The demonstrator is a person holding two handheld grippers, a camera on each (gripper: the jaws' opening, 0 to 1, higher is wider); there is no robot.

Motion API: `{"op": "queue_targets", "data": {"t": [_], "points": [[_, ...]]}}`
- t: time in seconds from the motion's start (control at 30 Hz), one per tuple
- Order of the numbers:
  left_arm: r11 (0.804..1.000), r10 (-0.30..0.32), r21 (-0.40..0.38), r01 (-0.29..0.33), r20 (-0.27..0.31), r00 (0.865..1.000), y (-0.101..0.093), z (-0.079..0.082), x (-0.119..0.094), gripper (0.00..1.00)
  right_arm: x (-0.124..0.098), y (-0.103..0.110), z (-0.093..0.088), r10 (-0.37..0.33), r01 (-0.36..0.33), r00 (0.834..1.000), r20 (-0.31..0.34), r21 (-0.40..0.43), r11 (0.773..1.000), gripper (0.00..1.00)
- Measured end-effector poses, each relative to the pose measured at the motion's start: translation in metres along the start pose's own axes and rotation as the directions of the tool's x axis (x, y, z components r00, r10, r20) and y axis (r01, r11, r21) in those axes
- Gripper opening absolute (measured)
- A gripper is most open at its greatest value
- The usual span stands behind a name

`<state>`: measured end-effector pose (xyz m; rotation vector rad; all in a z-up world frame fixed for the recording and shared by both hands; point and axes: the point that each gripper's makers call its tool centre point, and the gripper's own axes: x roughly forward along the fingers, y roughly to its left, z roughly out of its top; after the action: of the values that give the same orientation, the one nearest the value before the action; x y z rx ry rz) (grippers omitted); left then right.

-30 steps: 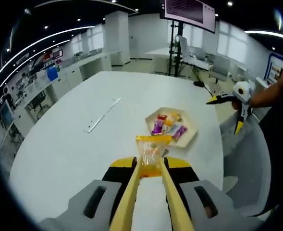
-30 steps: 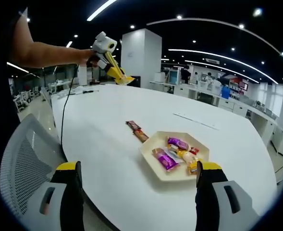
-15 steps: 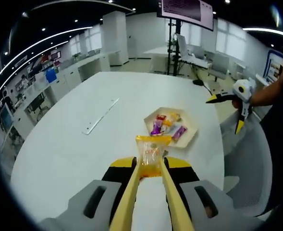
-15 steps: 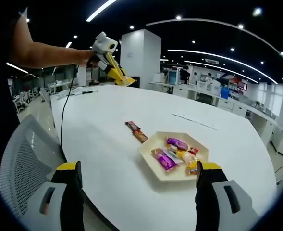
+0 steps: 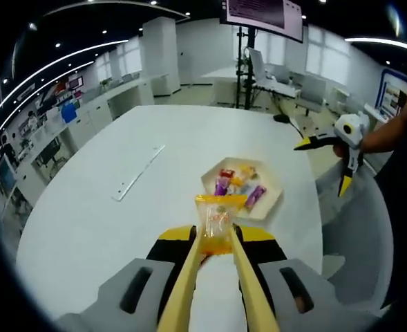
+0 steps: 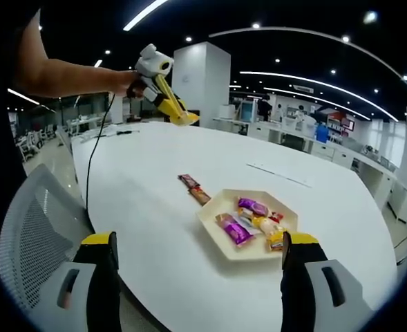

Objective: Place the target food into the container with the food tongs after gripping and lifting it, then release it inside without dropping or visibly crushing the food.

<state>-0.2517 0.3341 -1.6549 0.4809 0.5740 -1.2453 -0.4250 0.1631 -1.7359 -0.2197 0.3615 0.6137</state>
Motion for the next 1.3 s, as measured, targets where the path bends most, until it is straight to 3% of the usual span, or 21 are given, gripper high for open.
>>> {"op": "queue_targets", "data": {"t": [0.27,1.3], "points": [[1.0,-0.002,0.025,0.002,-0.002,1.0,-0.002,0.014,0.015,0.19,-0.001,-0.001,0.002,-0.002,0.002,1.0,0.01,0.007,1.0,0.97],[0.994,-0.09,0.058,0.089,0.02,0.996,-0.039,0.076,0.083,0.19,-0.002,-0.002,0.003,-0.011,0.011,1.0,0.012,-0.008,1.0,0.95]]}}
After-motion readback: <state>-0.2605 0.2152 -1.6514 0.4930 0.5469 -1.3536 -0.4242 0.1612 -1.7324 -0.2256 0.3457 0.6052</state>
